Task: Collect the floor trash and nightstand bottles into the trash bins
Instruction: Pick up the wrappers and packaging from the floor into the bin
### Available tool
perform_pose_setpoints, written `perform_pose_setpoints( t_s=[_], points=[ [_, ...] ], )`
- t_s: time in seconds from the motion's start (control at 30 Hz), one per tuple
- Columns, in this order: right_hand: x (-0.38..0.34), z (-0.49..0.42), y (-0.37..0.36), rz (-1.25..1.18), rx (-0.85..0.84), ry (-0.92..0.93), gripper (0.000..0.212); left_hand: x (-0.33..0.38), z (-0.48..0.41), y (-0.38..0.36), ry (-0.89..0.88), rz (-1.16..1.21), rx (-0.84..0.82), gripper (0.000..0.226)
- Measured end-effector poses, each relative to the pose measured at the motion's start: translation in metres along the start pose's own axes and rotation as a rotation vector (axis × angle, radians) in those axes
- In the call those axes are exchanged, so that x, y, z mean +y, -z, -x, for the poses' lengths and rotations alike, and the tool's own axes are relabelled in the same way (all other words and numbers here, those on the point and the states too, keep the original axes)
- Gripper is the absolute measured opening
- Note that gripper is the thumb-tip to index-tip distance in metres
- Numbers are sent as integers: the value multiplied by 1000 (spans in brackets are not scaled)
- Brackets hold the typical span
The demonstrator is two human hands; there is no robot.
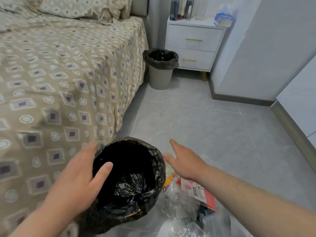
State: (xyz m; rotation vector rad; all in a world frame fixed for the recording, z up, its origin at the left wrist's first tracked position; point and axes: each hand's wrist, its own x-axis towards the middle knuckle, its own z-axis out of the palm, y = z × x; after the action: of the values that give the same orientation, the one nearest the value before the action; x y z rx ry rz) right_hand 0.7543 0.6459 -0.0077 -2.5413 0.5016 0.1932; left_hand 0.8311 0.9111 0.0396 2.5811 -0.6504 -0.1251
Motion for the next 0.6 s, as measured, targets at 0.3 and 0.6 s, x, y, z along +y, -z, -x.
perform_pose_setpoints(
  t_s=[0.3, 0.6],
  points=[
    [120, 101, 88, 74, 342, 73, 59, 151, -48, -84, -870, 14, -55, 73],
    [245, 127, 25, -13, 299, -144, 71, 172, -14, -282, -688, 143, -341, 86]
  ],
)
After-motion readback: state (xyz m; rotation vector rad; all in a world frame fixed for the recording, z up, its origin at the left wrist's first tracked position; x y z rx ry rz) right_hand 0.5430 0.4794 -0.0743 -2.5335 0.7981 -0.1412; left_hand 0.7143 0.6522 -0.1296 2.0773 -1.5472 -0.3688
